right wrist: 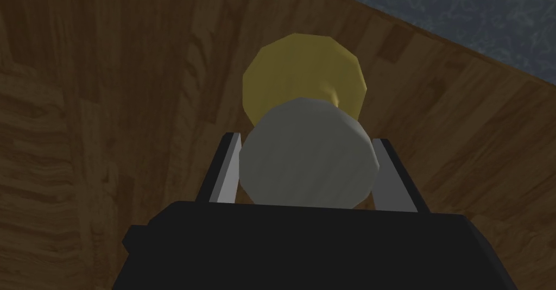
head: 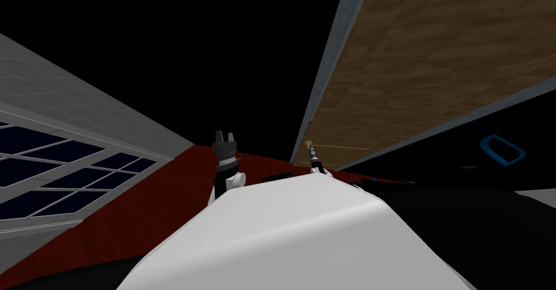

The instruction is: Pull the door open

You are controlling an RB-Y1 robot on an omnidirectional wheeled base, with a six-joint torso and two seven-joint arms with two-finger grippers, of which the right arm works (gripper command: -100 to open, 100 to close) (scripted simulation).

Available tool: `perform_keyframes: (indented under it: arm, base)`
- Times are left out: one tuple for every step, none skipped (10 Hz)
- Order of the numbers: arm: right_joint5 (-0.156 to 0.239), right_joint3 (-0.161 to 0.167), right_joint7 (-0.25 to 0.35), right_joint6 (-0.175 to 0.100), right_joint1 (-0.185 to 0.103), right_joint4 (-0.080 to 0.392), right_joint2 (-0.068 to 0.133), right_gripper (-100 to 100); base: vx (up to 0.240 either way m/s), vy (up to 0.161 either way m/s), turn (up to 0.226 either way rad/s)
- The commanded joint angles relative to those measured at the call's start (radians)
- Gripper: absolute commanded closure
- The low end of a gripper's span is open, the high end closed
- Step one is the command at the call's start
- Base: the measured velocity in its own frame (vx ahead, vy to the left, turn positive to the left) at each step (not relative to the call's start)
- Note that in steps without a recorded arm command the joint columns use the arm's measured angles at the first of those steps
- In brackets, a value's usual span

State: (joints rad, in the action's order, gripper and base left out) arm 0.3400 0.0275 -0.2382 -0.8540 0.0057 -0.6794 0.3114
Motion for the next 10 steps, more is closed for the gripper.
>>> perform_keyframes:
  arm:
    - [0.000,0.000,0.032,0.000,-0.001,0.001,-0.003,100]
    - [0.001,-0.002,0.070,0.000,-0.004,0.004,-0.004,100]
    - [0.001,-0.002,0.074,0.000,-0.004,0.004,-0.004,100]
    - [0.002,-0.005,0.113,0.000,-0.007,0.008,-0.005,100]
    - [0.002,-0.005,0.116,0.000,-0.007,0.008,-0.005,100]
    - [0.003,-0.008,0.156,0.000,-0.010,0.011,-0.006,100]
    - [0.004,-0.010,0.180,0.000,-0.013,0.015,-0.007,100]
    - [0.004,-0.010,0.199,0.000,-0.013,0.015,-0.007,100]
    - [0.005,-0.013,0.231,0.000,-0.016,0.018,-0.007,100]
    - [0.005,-0.013,0.241,0.000,-0.016,0.018,-0.007,100]
  base:
    - [-0.033,-0.006,0.020]
    - [-0.032,-0.007,0.043]
    - [-0.027,-0.006,0.023]
    - [-0.030,-0.009,0.043]
    - [-0.026,-0.012,0.027]
    - [-0.038,-0.013,0.044]
    - [-0.054,-0.018,0.081]
    - [-0.038,-0.010,0.028]
    - [-0.040,-0.010,0.034]
    - [-0.033,-0.009,0.022]
